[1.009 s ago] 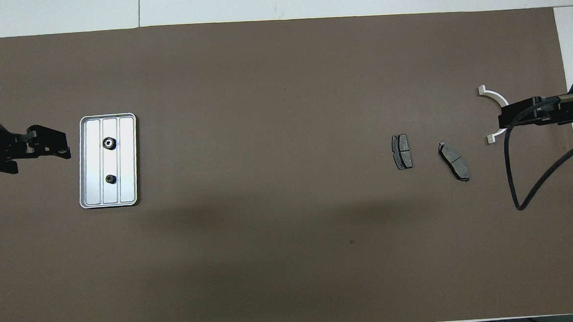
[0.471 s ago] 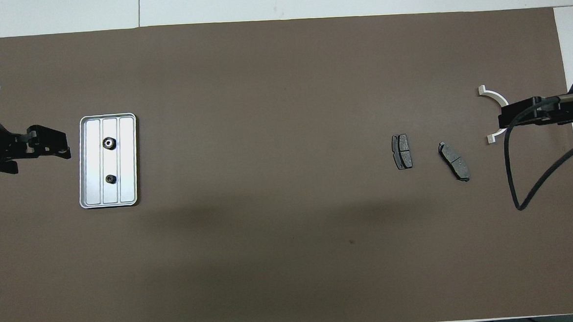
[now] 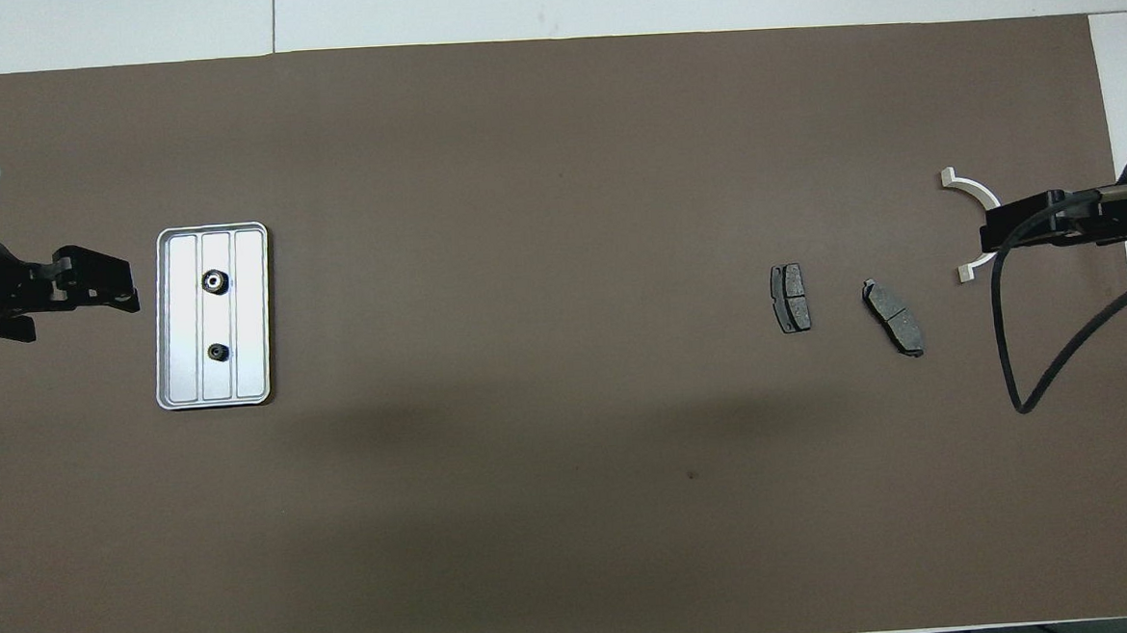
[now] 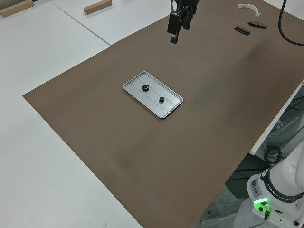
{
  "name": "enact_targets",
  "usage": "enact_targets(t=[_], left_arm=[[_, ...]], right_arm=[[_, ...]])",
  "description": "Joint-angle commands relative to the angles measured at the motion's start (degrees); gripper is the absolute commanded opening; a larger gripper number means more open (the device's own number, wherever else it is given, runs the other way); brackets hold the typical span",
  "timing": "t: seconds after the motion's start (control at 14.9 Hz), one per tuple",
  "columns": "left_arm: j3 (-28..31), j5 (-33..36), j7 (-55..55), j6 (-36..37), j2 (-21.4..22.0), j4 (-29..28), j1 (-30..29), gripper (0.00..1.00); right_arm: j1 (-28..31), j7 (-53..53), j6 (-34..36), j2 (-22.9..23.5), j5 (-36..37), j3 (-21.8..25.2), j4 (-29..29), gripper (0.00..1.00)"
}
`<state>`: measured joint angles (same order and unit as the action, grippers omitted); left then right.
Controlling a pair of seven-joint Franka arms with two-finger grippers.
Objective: Pick bearing gear from pile to tray
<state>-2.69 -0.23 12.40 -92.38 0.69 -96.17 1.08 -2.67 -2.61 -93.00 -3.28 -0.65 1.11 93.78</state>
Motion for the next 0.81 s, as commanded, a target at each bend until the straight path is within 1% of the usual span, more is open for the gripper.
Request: enact_targets(t=[0.0,0.74], left_arm=[[0.76,-0.56,-0.01,-0.08,1.25,-1.21,0.59,1.0],[0.76,-0.56,-0.01,-0.08,1.25,-1.21,0.59,1.0]], right_arm=[[0.38,1.21,0.72,-0.76,-0.14,-0.14,0.43,1.0],[0.91,1.21,0.63,-0.76,-0.14,-0.14,0.35,1.0]])
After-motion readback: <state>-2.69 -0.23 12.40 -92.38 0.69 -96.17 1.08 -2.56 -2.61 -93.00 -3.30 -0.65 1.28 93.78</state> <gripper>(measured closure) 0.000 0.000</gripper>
